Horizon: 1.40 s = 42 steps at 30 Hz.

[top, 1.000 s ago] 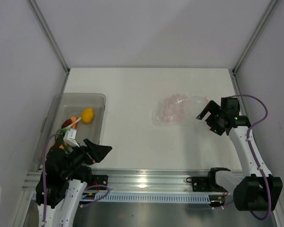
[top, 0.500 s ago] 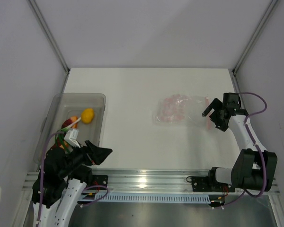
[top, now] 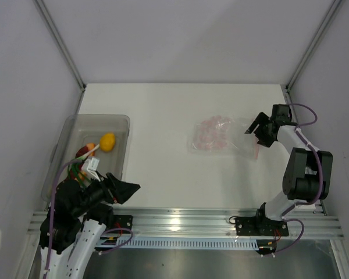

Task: Place the food in the zip-top bag and seal the zipper
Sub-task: Pick up the zipper food storage bag at the center of the board.

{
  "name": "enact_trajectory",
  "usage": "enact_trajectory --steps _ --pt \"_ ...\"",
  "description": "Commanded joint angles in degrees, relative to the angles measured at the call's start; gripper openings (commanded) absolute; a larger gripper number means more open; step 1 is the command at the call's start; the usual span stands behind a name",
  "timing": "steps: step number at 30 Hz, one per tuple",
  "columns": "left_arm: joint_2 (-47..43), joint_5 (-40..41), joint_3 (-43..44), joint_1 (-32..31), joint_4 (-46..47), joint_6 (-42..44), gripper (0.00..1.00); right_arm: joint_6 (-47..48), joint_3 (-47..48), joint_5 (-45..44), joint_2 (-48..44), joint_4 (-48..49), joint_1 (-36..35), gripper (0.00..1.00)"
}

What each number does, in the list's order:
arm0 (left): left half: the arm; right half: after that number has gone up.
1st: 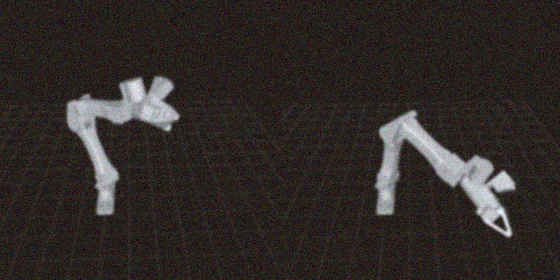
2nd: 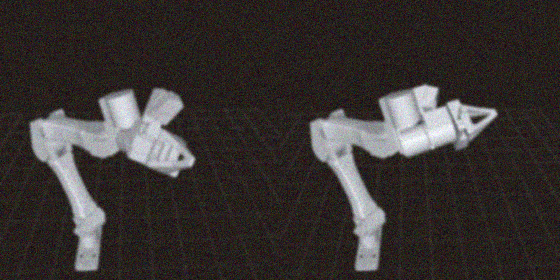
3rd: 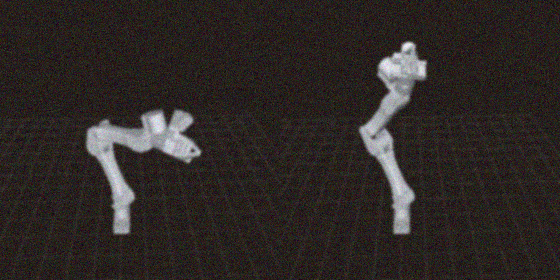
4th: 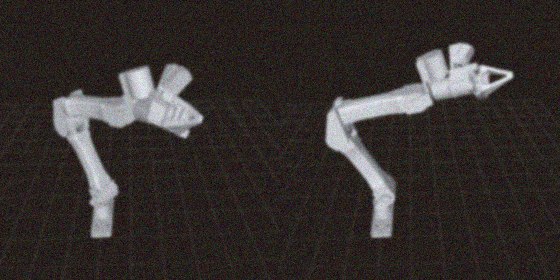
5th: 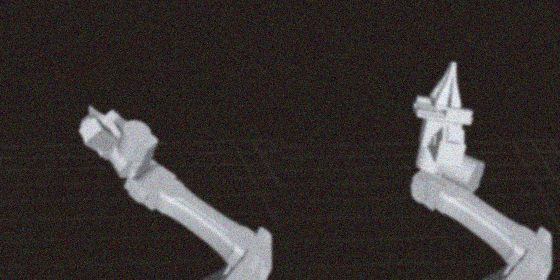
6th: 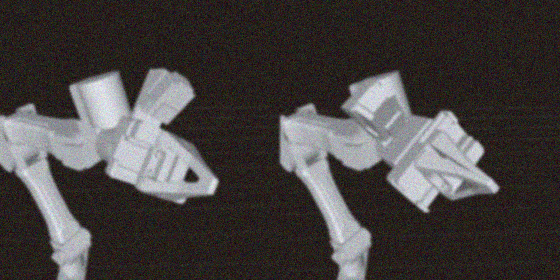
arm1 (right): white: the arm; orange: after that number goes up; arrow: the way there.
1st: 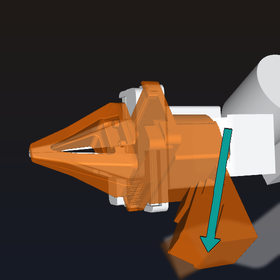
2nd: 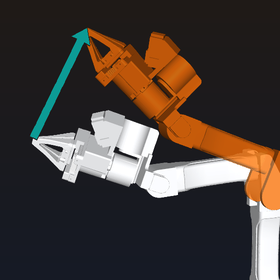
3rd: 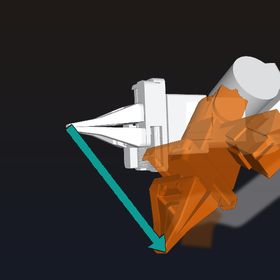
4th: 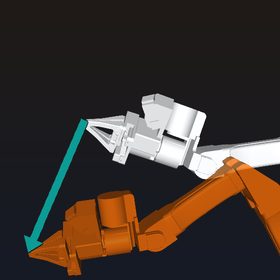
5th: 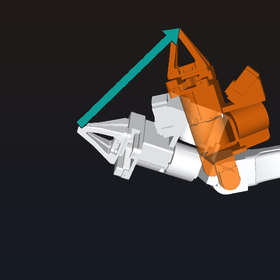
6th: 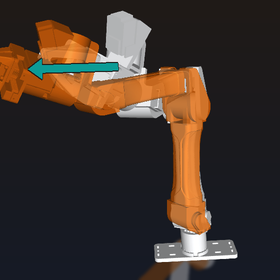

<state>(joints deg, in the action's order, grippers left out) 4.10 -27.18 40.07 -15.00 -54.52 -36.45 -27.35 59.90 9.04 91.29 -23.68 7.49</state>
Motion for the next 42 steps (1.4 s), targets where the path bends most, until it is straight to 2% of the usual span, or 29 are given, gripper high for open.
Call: enact_trajectory --steps 1,7,10,11,15,18,19,21,22,23,28,32,37,42 --pt "1.52 -0.6 1.41 -0.46 1.17 1.47 0.98 1.6 2.33 5.19 3.8 4.08 1.04 0.75" --pt "5.04 -2.09 2.29 -0.46 -0.05 2.52 0.99 0.28 1.45 9.77 7.24 7.42 1.22 0.68" --pt "5.57 -1.48 3.08 -0.46 -0.93 3.13 0.99 0.02 0.75 11.7 7.42 9.44 1.22 0.59" --pt "5.66 -1.13 3.43 -0.46 -1.11 3.05 0.99 0.02 0.48 12.14 7.15 10.31 1.22 0.53" --pt "6.01 -0.86 4.22 -0.46 -1.73 2.43 0.99 -0.24 0.48 13.99 6.01 11.55 1.13 0.44" --pt "6.8 -1.82 5.01 -0.46 -1.55 3.13 1.0 0.37 1.01 15.04 5.13 11.73 1.13 0.29" --pt "6.97 -1.56 6.14 -0.46 -2.16 3.22 1.0 0.98 1.27 15.39 5.04 11.55 1.13 0.2" --pt "7.85 -0.51 6.86 -0.46 -2.78 3.84 1.0 1.77 2.41 16.18 5.3 10.94 1.04 0.12" --pt "8.2 -0.25 8.08 -0.46 -3.22 4.01 1.0 2.21 2.76 16.27 5.48 10.42 0.95 0.03" --pt "8.9 0.37 8.35 -0.46 -3.74 4.19 1.0 3.0 3.12 16.45 5.57 10.32 0.86 0.0" --pt "10.66 1.16 10.1 -0.46 -4.1 3.14 1.0 4.15 4.08 18.3 3.65 10.32 0.25 0.0" --pt "13.91 0.46 11.69 -0.46 -3.75 2.26 1.0 7.04 6.36 16.29 -0.49 8.48 -3.61 0.0" --pt "18.39 2.12 15.2 -0.46 -3.57 2.26 1.0 12.84 10.06 11.37 -5.32 4.18 -14.32 0.0" --pt "22.7 4.85 18.11 -0.46 -5.51 2.43 0.99 19.35 15.15 -1.46 -9.36 -1.01 -27.94 0.0"
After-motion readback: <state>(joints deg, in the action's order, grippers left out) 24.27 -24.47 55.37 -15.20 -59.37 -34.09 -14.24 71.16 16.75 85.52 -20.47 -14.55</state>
